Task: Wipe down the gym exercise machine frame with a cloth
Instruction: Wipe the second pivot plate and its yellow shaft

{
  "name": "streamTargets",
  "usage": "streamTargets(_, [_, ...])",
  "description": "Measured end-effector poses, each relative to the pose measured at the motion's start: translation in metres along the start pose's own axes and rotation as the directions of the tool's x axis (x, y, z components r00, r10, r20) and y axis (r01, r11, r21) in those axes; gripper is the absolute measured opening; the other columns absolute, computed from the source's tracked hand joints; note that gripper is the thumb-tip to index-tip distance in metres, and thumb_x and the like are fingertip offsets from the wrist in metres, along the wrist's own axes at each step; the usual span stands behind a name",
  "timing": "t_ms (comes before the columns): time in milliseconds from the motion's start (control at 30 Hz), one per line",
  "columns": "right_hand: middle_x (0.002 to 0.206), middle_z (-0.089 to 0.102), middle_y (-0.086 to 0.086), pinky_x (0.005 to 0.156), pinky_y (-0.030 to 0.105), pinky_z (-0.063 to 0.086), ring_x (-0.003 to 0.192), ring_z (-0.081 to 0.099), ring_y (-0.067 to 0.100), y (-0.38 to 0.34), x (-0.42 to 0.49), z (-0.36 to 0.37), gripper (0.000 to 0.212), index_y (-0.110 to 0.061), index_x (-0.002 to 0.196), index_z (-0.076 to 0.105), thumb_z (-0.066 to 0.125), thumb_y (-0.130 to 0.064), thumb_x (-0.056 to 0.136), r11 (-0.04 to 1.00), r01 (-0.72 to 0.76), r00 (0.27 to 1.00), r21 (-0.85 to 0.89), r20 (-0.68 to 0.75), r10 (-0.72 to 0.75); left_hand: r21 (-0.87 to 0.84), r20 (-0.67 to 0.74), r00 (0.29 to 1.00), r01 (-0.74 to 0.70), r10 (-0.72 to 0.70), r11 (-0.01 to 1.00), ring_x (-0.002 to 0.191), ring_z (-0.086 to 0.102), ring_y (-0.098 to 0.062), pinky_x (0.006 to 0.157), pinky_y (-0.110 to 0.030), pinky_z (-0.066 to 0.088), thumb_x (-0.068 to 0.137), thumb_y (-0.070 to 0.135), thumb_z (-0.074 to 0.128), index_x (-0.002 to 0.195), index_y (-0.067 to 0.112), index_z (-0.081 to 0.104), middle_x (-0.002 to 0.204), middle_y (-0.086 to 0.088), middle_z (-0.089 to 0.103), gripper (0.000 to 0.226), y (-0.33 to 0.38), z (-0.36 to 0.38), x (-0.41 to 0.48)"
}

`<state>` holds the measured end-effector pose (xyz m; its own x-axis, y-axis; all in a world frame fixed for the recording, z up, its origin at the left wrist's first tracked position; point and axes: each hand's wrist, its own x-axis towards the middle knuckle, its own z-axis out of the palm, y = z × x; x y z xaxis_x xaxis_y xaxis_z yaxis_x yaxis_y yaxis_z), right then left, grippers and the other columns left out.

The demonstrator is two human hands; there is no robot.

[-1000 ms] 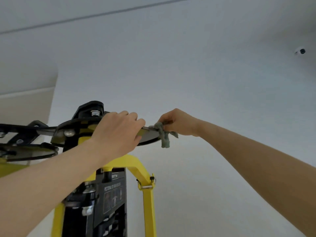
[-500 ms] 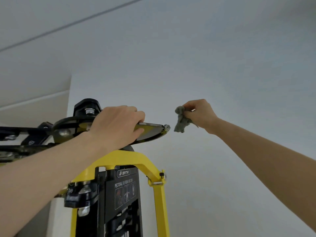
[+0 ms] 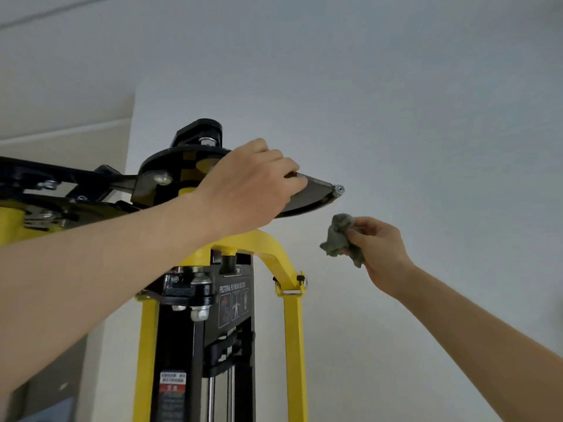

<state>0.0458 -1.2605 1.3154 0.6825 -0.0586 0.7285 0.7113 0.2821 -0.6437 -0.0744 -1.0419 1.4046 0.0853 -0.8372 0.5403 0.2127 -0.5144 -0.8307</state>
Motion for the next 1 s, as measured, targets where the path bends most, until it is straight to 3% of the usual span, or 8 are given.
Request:
streamTargets(167, [0.098, 0.072, 0.026, 0.087, 0.058, 0.058, 0.088, 0.071, 0.042, 0.038, -0.016, 0.02, 0.006, 0.002, 0.094, 0.071, 0.071, -0.001, 0.089, 0.997, -0.066, 0.997, -0.041, 0.032, 0.068, -0.07, -0.12, 0.981, -0.161, 0.152, 0.984, 0.12, 0.062, -0.031, 0.102, -0.043, 0.045, 0.092, 0.013, 0.057, 0.093, 0.016, 0.077, 0.123, -0.008, 0.071, 0.019, 0.002, 0.004, -0.028])
streamTargets(233, [0.092, 0.072, 0.025, 0.088, 0.067, 0.053, 0.081, 0.066, 0.047, 0.042, -0.02, 0.033, 0.011, 0.001, 0.088, 0.069, 0.077, -0.007, 0.086, 0.998, -0.057, 0.996, -0.023, 0.071, 0.059, -0.198, -0.034, 0.982, -0.189, 0.186, 0.962, 0.108, 0.066, -0.027, 0.09, -0.044, 0.054, 0.094, 0.022, 0.056, 0.093, 0.016, 0.076, 0.11, -0.004, 0.073, 0.02, 0.006, 0.004, -0.04])
streamTargets(300, [0.081, 0.068, 0.023, 0.084, 0.068, 0.051, 0.073, 0.062, 0.041, 0.041, -0.025, 0.046, 0.019, 0.001, 0.082, 0.067, 0.079, -0.013, 0.084, 0.998, -0.051, 0.993, 0.024, 0.104, 0.048, -0.355, 0.252, 0.967, 0.051, 0.043, 0.934, 0.093, 0.063, -0.017, 0.075, -0.041, 0.056, 0.096, 0.045, 0.053, 0.104, 0.025, 0.072, 0.099, 0.008, 0.068, 0.029, 0.013, 0.0, -0.046])
streamTargets(367, [0.075, 0.064, 0.022, 0.077, 0.06, 0.054, 0.071, 0.059, 0.036, 0.039, -0.028, 0.055, 0.025, 0.003, 0.08, 0.066, 0.08, -0.018, 0.084, 0.997, -0.054, 0.99, 0.05, 0.132, 0.047, -0.407, 0.571, 0.811, 0.412, -0.125, 0.815, 0.086, 0.061, -0.007, 0.076, -0.039, 0.055, 0.085, 0.072, 0.054, 0.116, 0.037, 0.066, 0.095, 0.018, 0.065, 0.048, 0.021, -0.001, -0.045])
streamTargets(467, [0.078, 0.065, 0.024, 0.074, 0.048, 0.052, 0.072, 0.059, 0.034, 0.036, -0.028, 0.061, 0.036, 0.011, 0.083, 0.066, 0.077, -0.022, 0.086, 0.995, -0.049, 0.98, 0.083, 0.196, 0.032, -0.439, 0.731, 0.658, 0.654, -0.178, 0.616, 0.084, 0.063, -0.006, 0.078, -0.037, 0.056, 0.06, 0.093, 0.058, 0.114, 0.045, 0.063, 0.088, 0.017, 0.07, 0.073, 0.033, 0.002, -0.034])
streamTargets(667, [0.09, 0.07, 0.025, 0.073, 0.034, 0.063, 0.079, 0.068, 0.03, 0.036, -0.003, 0.048, 0.043, 0.016, 0.095, 0.065, 0.071, -0.027, 0.089, 0.989, -0.14, 0.918, 0.052, 0.381, 0.11, -0.446, 0.72, 0.658, 0.682, -0.22, 0.579, 0.071, 0.062, -0.017, 0.062, -0.03, 0.047, 0.083, 0.038, 0.079, 0.105, 0.031, 0.071, 0.074, 0.006, 0.068, 0.025, 0.043, 0.018, -0.024])
streamTargets(833, [0.1, 0.07, 0.018, 0.082, 0.035, 0.052, 0.091, 0.064, 0.031, 0.045, 0.034, 0.016, 0.035, -0.004, 0.096, 0.069, 0.089, -0.018, 0.071, 0.983, -0.171, 0.753, -0.067, 0.635, 0.175, -0.545, 0.767, 0.584, 0.812, -0.266, 0.21, 0.042, 0.044, -0.007, 0.042, -0.017, 0.034, 0.095, 0.022, 0.069, 0.108, 0.022, 0.072, 0.077, -0.014, 0.073, 0.014, 0.032, 0.021, -0.025])
streamTargets(1000, [0.082, 0.067, 0.02, 0.058, 0.025, 0.05, 0.064, 0.062, 0.023, 0.062, 0.045, 0.006, 0.014, 0.003, 0.097, 0.064, 0.068, 0.011, 0.086, 0.985, -0.089, 0.785, -0.151, 0.598, 0.162, -0.477, 0.832, 0.475, 0.876, -0.287, 0.071, 0.061, 0.06, -0.011, 0.05, -0.016, 0.047, 0.096, 0.013, 0.063, 0.092, 0.017, 0.076, 0.074, -0.003, 0.073, 0.014, 0.03, 0.021, -0.021])
